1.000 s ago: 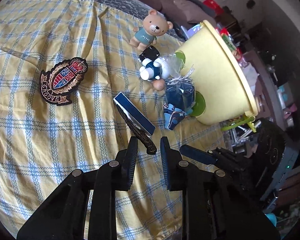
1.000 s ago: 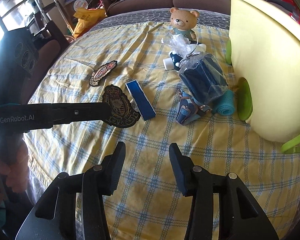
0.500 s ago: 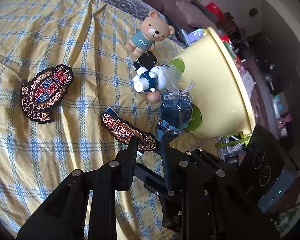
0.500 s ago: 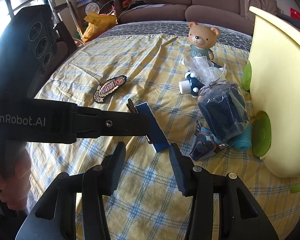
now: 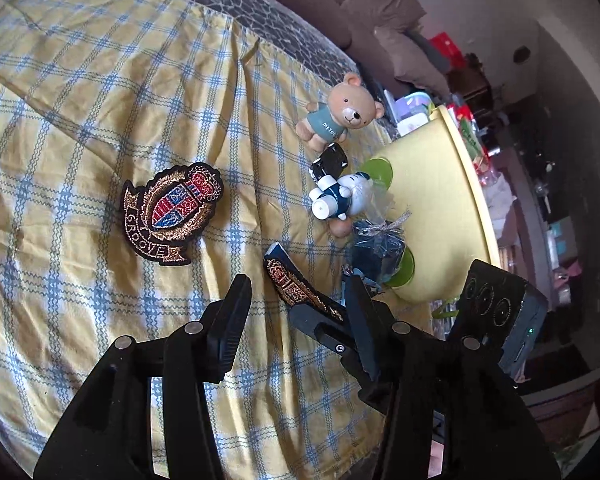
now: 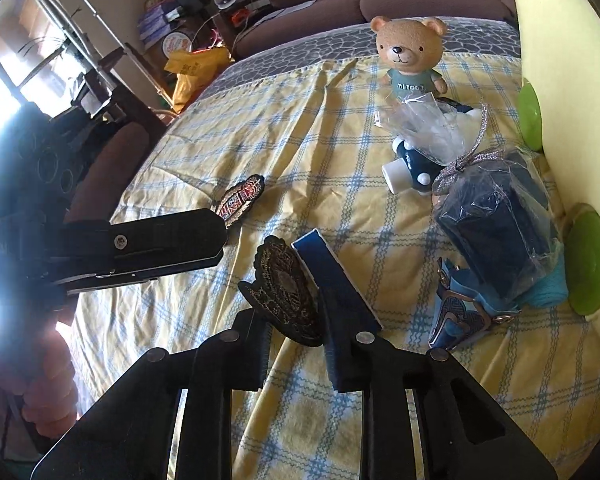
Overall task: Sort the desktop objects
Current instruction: 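Grasp the dark embroidered patch with the right gripper and lift it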
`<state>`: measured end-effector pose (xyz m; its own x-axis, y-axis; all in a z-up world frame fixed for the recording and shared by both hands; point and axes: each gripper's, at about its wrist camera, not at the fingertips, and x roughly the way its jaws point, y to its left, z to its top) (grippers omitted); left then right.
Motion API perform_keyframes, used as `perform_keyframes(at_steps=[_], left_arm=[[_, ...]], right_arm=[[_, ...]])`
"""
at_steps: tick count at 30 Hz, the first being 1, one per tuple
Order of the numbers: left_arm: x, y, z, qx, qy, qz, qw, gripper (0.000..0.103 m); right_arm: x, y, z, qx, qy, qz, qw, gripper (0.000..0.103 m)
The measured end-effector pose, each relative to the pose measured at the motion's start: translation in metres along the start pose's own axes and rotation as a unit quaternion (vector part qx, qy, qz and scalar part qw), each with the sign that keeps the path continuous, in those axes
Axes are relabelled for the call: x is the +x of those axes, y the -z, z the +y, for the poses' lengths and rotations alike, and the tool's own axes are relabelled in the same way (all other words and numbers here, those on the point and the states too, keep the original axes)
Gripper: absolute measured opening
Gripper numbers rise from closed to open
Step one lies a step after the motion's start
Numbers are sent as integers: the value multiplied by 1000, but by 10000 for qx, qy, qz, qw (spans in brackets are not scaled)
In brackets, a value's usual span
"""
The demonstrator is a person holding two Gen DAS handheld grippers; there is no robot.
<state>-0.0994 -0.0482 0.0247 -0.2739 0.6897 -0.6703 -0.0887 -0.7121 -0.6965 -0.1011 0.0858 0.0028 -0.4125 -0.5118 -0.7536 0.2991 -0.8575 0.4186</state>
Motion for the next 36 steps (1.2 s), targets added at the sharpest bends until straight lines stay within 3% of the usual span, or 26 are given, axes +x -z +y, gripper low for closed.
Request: perform_keyframes(at_steps=[3, 9, 14, 16, 20, 23, 28, 31, 32, 34, 35, 36], left_arm=[[0, 2, 5, -138, 40, -1, 9999, 54], [5, 6, 5, -240, 186, 121, 9995, 54], [17, 11, 2, -287, 214, 276, 9990, 54], [20, 12, 2, -317, 223, 318, 9987, 54], [23, 14, 6, -424, 225, 340, 9983, 54], [24, 14, 13, -603, 252, 322, 9973, 55], [26, 14, 20, -924, 711, 337, 9926, 55], [24, 13, 20, -999, 1002, 290, 9895, 55], [24, 13, 20, -1030, 1114, 282, 9880, 51], [22, 13, 20, -1034, 1287, 279, 9859, 35], [21, 12, 20, -1004, 1292, 279, 9861, 19], [18, 12, 19, -959, 1235, 248, 9874, 13]], right_arm=[[-1, -1, 0, 148, -94, -17, 9998, 20], [-7, 1, -15, 786, -298, -11, 9965, 13], [-14, 5, -15, 907, -513, -58, 9945, 9], [-11, 9, -21, 1234, -800, -57, 9891, 7], [-12, 17, -39, 2008, -1559, -117, 9671, 7], [-14, 20, -48, 2293, -1804, -111, 9564, 7], [-20, 21, -54, 2538, -2308, -175, 9392, 7], [-20, 18, -48, 2414, -2437, -126, 9393, 7], [-20, 17, -45, 2383, -2476, -104, 9390, 7], [-18, 17, -40, 2302, -2539, -60, 9394, 7], [-19, 16, -37, 2263, -2565, -35, 9397, 7], [-19, 16, -36, 2232, -2551, -25, 9408, 7]])
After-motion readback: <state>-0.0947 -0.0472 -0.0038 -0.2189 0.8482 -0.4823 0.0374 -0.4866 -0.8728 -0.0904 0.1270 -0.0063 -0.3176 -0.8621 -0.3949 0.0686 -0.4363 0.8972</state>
